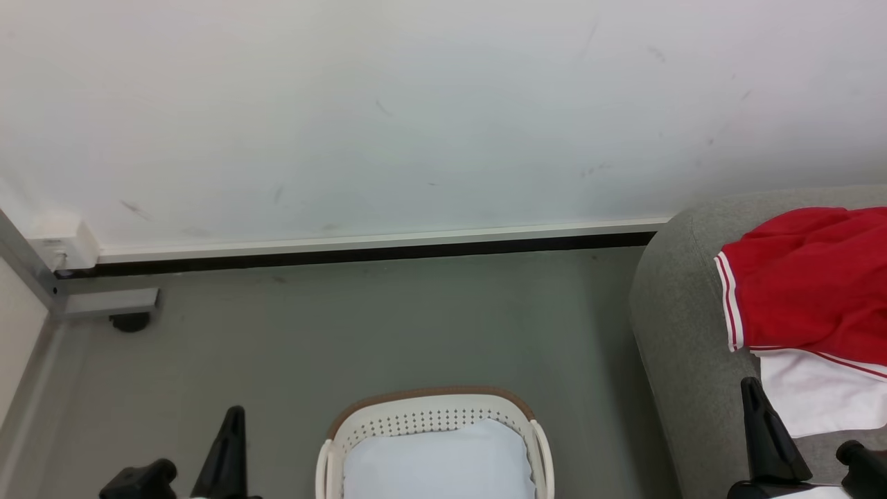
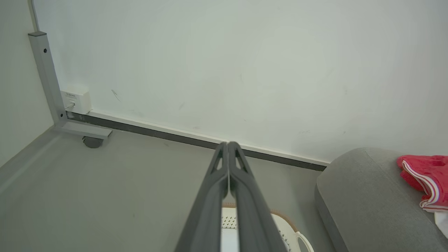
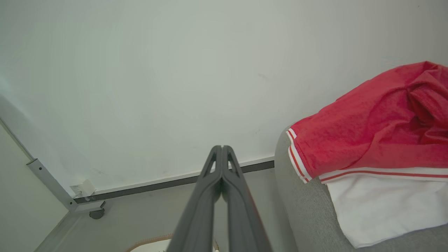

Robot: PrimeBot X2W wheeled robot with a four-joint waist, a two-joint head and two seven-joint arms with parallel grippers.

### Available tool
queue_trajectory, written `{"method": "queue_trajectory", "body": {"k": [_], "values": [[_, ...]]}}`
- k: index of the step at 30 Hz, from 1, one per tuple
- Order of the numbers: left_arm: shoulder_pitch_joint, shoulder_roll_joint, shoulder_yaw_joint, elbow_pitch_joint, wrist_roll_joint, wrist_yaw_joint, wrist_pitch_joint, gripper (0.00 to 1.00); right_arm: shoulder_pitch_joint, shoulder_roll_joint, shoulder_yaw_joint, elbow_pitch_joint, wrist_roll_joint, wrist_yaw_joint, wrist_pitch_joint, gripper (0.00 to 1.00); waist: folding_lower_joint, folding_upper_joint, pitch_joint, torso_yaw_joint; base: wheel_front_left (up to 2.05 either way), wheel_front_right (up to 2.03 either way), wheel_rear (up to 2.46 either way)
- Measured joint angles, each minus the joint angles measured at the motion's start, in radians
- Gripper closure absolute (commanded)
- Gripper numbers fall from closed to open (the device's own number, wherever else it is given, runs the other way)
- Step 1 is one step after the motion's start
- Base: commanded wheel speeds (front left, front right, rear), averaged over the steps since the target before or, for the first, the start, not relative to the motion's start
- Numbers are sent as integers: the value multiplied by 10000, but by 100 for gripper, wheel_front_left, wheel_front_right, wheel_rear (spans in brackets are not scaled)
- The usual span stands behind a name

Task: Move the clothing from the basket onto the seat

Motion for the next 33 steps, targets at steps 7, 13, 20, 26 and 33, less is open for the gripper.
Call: {"method": "queue_trajectory", "body": {"k": [7,13,20,26,33], "values": [[-28,0,36,-15,-1302,-4,253,100,-26,44,-174,33,1106,0,311,100,0,-1,7,51,0,0,0],[-84,0,79,-23,-2357,-33,502,100,-52,81,-295,61,1998,0,546,100,0,0,13,94,0,0,0],[-148,0,134,-27,-3467,-48,775,100,-94,113,-451,98,2930,0,836,100,0,0,20,144,0,0,0],[-230,0,186,-27,-4303,-71,1009,100,-127,142,-564,127,3720,0,1043,100,0,0,25,188,0,0,0],[-299,2,240,-23,-5298,-75,1266,100,-225,176,-696,144,4531,0,1289,100,1,-1,32,239,0,0,0]]}}
